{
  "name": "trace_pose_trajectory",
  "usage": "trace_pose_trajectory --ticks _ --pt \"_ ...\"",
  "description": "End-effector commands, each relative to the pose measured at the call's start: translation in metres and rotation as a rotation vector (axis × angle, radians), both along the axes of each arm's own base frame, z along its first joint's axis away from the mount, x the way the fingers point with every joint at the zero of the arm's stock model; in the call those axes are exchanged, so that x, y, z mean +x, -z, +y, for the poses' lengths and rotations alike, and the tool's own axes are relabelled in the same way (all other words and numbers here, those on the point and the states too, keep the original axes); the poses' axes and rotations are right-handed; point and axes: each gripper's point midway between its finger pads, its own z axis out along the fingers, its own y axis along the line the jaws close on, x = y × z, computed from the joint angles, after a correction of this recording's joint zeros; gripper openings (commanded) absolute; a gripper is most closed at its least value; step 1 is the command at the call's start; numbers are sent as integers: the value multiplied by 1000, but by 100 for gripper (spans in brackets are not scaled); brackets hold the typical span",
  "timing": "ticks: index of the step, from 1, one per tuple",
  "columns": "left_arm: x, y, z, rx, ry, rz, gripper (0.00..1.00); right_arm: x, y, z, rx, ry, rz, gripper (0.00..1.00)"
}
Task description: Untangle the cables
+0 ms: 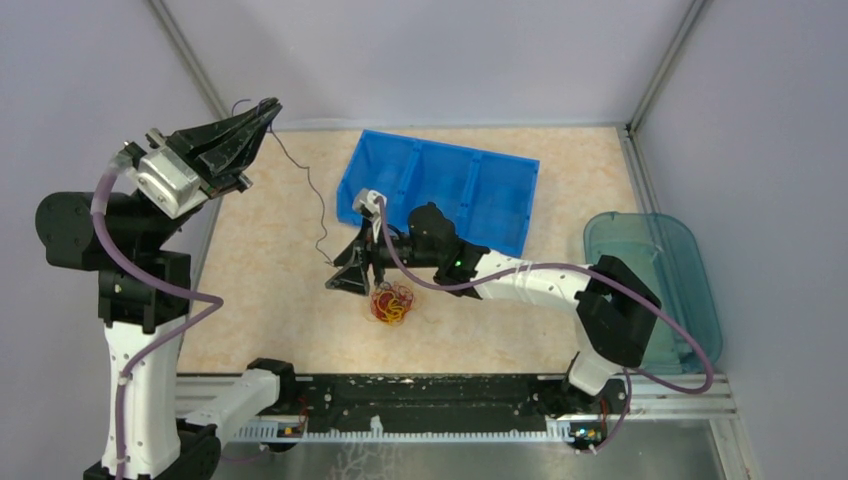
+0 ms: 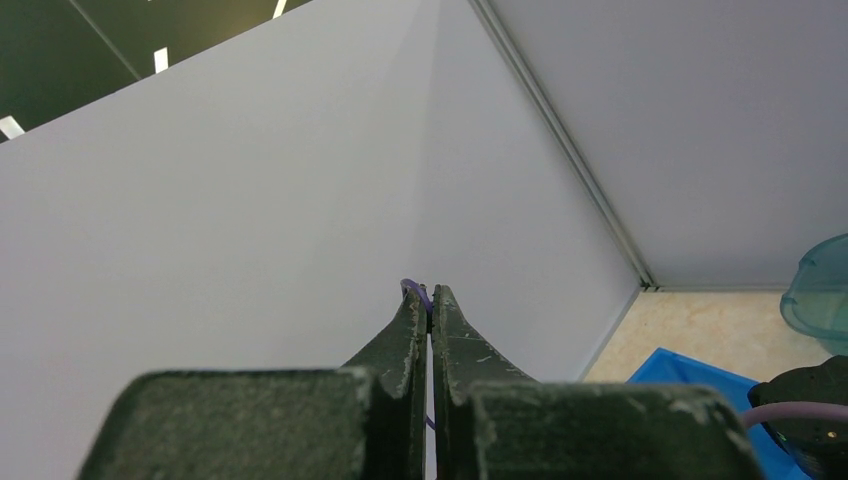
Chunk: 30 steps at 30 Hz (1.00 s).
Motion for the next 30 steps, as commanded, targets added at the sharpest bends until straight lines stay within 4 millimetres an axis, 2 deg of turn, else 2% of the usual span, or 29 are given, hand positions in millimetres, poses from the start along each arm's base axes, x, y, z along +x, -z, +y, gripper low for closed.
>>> trace_pose_trajectory --ticks 1,4,10,12,16,18,20,23,26,30 --pt "-8 -5 1 -4 10 -26 0 21 -28 9 55 74 -57 66" --pt "-11 -7 0 -4 18 -27 0 33 -23 8 31 137 -77 67" --pt "-16 -13 -1 -11 33 -30 0 50 -25 8 21 256 -122 58" --pt "-17 -15 0 -15 31 -33 0 50 -27 10 21 265 -137 42" --pt "-16 -12 2 -20 18 -17 0 53 -38 4 43 303 -139 0" --pt "-13 -4 3 -24 12 18 0 52 -49 -3 75 323 -138 0" --pt "-10 10 3 -28 12 76 4 50 -60 -9 100 329 -144 0" --pt "2 47 1 -32 20 229 14 45 -78 -18 138 329 -150 0" --pt "8 100 -4 -2 41 424 23 41 -99 -36 208 341 -141 0" --pt "2 170 -12 70 90 606 32 34 -116 -58 281 340 -123 0"
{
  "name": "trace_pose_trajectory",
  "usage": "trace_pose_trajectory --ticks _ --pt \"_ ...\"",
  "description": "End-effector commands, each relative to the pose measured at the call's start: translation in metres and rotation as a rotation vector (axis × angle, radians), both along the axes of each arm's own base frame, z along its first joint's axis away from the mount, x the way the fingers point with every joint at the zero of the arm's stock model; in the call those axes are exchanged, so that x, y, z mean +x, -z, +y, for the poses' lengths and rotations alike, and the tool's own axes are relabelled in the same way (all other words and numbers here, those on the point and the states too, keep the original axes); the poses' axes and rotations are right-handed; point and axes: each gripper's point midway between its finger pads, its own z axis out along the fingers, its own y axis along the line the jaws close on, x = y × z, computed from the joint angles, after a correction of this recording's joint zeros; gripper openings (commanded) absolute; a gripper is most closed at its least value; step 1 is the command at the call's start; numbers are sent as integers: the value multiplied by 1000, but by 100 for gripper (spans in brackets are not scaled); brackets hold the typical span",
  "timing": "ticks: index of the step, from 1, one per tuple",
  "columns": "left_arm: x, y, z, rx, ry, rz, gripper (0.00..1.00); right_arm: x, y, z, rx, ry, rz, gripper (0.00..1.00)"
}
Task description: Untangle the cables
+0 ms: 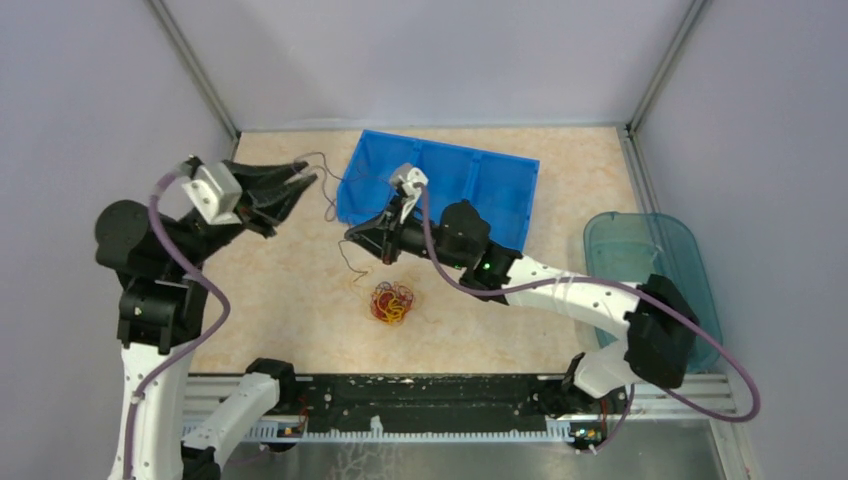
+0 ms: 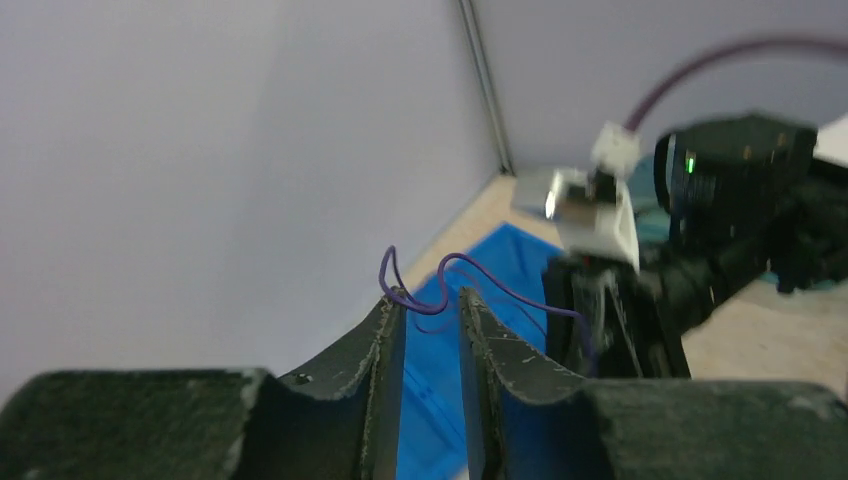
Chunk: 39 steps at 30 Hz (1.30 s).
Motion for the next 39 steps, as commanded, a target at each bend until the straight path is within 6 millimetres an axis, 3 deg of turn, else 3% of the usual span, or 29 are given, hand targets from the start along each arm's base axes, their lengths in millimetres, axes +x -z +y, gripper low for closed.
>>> trace_pose_trajectory --ticks 1,3,10,19,22,30,33,37,39 --pt "-7 87 -8 57 71 282 34 -9 -63 -31 189 6 -54 0" --pt "-13 109 -11 68 103 323 37 -12 -65 -33 194 -4 -56 0" --pt "-30 155 -23 125 235 413 45 -21 -73 -38 224 -36 -53 0" --pt "-27 201 -27 193 290 482 52 -29 -78 -34 250 -87 -41 0" --pt "-21 208 -26 202 272 478 51 -30 -80 -31 252 -104 -36 0" --pt "-13 205 -28 189 270 470 45 -40 -79 -22 258 -180 -17 0" --pt "-13 203 -29 183 277 455 34 -44 -81 -21 260 -207 -12 0" --pt "-6 201 -28 171 249 440 5 -52 -85 -19 265 -257 -2 0" --pt "-2 197 -27 160 231 429 0 -57 -87 -19 261 -284 6 4"
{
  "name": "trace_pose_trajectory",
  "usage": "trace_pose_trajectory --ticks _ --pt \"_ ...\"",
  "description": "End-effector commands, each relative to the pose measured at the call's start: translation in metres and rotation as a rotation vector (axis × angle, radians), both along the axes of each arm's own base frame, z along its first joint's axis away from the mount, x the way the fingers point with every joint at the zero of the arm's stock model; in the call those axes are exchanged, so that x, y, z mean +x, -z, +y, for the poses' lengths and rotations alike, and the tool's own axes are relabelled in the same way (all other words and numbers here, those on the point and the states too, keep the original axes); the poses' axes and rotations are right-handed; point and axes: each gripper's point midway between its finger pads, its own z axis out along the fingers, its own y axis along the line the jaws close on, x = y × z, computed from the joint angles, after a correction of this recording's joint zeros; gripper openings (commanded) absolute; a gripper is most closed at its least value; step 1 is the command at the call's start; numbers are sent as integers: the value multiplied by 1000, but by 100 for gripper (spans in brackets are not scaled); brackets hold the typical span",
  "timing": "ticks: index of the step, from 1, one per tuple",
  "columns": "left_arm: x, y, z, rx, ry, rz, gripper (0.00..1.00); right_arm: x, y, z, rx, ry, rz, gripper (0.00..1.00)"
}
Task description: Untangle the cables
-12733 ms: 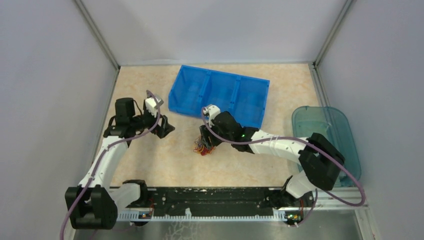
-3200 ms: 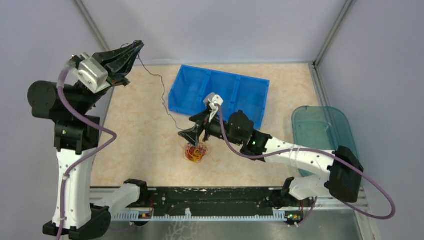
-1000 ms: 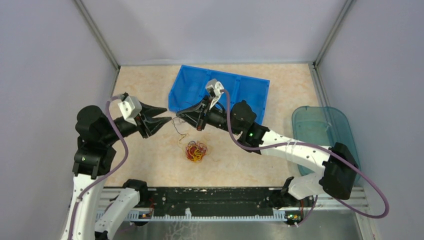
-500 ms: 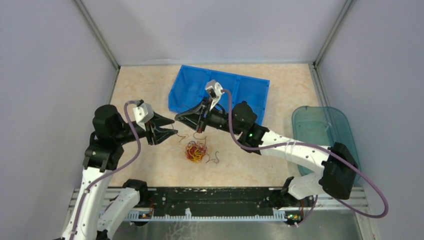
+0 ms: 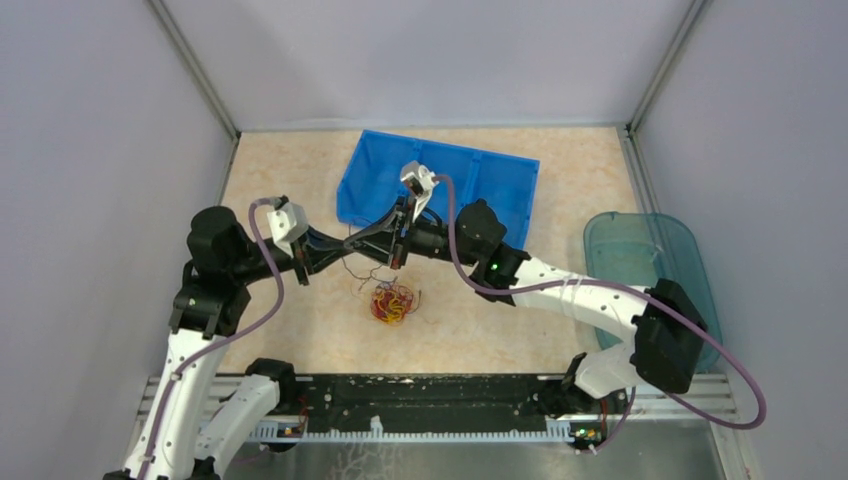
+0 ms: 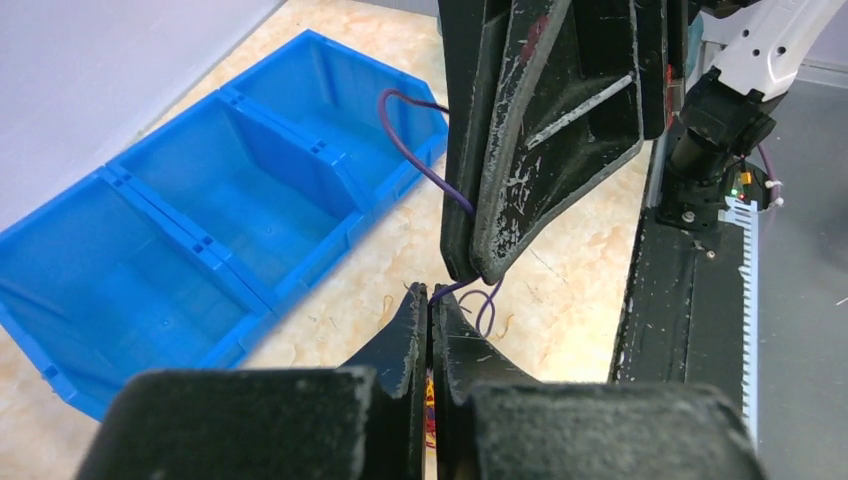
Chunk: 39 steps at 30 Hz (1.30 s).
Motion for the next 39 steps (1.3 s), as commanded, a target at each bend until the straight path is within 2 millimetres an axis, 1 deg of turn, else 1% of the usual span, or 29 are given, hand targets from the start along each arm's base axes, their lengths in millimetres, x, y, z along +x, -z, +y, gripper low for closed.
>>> trace_pose_trajectory --ticks 1,2,4,6,7,9,12,14,17,21,23,25,26,29,30,32,34,35,37,39 --pt "9 -14 2 -26 -33 -73 0 -21 -48 -5 106 -100 -53 7" --pt "10 -17 2 -30 -42 -85 0 -23 -49 -6 104 -111 -52 10" --pt "13 -24 3 -41 -56 -110 0 -32 -49 -10 91 -146 -52 26" --pt "13 -34 3 -53 -58 -139 0 -44 -47 -18 71 -196 -65 45" --pt "11 -40 2 -57 -47 -152 0 -51 -46 -23 65 -226 -76 50" --pt "5 -50 0 -64 -21 -178 0 -59 -47 -37 61 -255 -96 56" --pt "-2 -63 -2 -75 7 -202 0 -56 -52 -59 51 -199 -117 59" --pt "-5 -69 -2 -82 12 -207 0 -56 -58 -74 58 -183 -140 61" --pt "-10 -75 -2 -84 23 -231 0 -54 -62 -92 42 -170 -165 61" --pt "-20 -83 -3 -86 61 -265 0 -34 -63 -114 31 -97 -158 61" --pt "-24 -86 -4 -88 76 -269 0 -14 -59 -117 16 -10 -136 62" --pt "-28 -89 -5 -94 93 -269 0 7 -46 -113 -38 69 -123 62" --pt "-29 -91 -5 -98 99 -270 0 15 -38 -108 -60 79 -116 62" --pt "-34 -97 -7 -113 119 -265 0 31 -13 -87 -111 35 -80 61" --pt "-35 -98 -8 -116 128 -261 0 33 -6 -81 -116 12 -71 60" --pt "-38 -100 -8 -124 138 -251 0 34 0 -72 -98 -17 -73 60" --pt "-39 -102 -9 -132 144 -244 0 30 3 -60 -97 -40 -102 60" --pt "-39 -101 -9 -133 147 -238 0 27 4 -53 -107 -52 -116 60" --pt "-40 -101 -10 -135 152 -232 0 17 14 -34 -149 -88 -129 60" --pt "-38 -101 -10 -135 153 -225 0 9 20 -20 -168 -127 -142 60"
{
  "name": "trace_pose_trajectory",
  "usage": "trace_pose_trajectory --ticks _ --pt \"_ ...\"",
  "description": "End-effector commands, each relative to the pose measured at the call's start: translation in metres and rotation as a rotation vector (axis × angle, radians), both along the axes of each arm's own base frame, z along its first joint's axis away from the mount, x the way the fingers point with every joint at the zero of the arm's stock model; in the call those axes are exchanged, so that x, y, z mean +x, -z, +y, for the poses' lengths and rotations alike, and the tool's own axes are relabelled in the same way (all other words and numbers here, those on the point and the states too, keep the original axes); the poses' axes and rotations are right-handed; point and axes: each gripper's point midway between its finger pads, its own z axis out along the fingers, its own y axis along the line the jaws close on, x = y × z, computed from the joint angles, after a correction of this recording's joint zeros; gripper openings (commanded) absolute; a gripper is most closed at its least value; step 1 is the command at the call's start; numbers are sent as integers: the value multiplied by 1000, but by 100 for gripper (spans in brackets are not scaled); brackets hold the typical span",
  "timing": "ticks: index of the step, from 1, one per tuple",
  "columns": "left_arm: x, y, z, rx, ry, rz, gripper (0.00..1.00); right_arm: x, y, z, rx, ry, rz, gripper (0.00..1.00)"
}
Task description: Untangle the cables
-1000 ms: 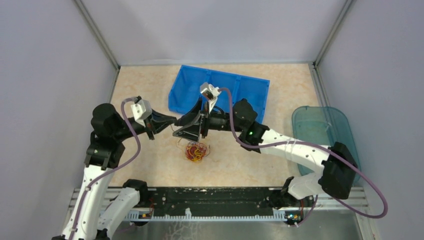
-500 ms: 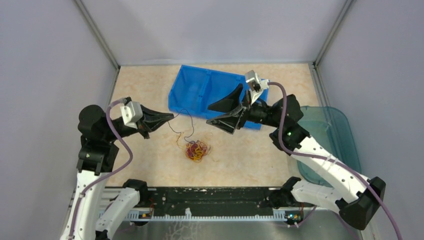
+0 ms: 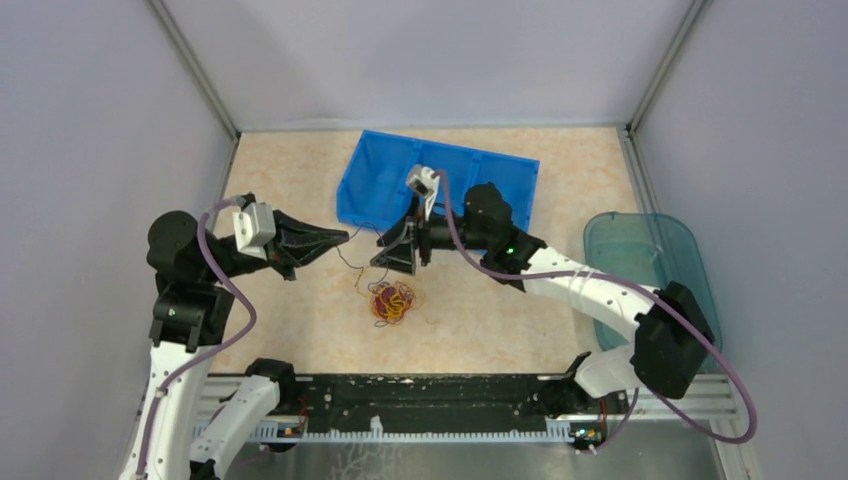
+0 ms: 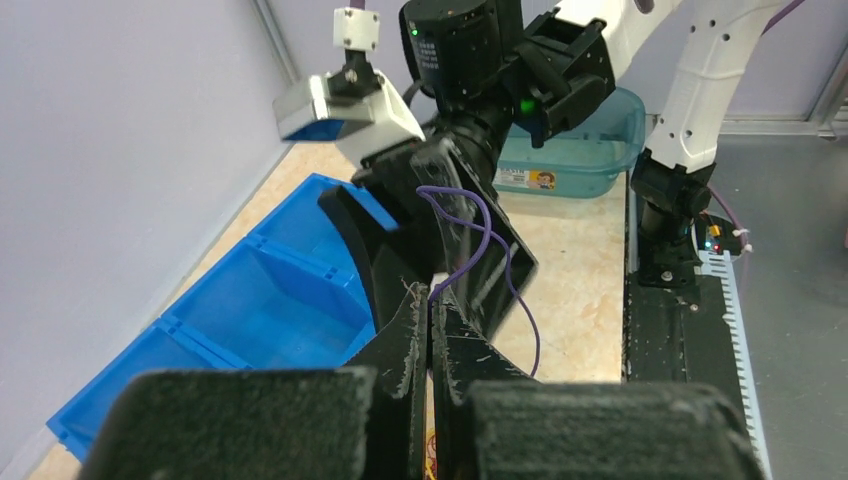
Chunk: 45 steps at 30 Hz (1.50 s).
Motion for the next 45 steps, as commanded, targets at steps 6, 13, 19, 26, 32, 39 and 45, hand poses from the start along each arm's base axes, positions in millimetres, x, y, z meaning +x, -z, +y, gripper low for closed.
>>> trace_pose_trajectory --ticks 6,13,19,26,32,39,45 --pt "-7 -13 -1 -13 32 -25 0 -41 -35 41 106 -172 -164 64" --pt "-6 -16 -2 -24 33 -15 0 -35 -29 70 99 -136 -144 60" --pt "-10 -28 -2 -41 34 -21 0 -16 -12 83 101 -36 -107 44" --pt "-19 -63 0 -89 34 -76 0 -9 35 84 70 8 -14 35" --pt "-30 -107 2 -147 28 -160 0 -4 95 89 -1 34 92 28" --pt "-2 -153 18 -241 -168 -283 0 1 119 80 -51 95 128 55" --pt "44 -184 42 -374 -390 -312 0 36 99 45 -44 280 122 84"
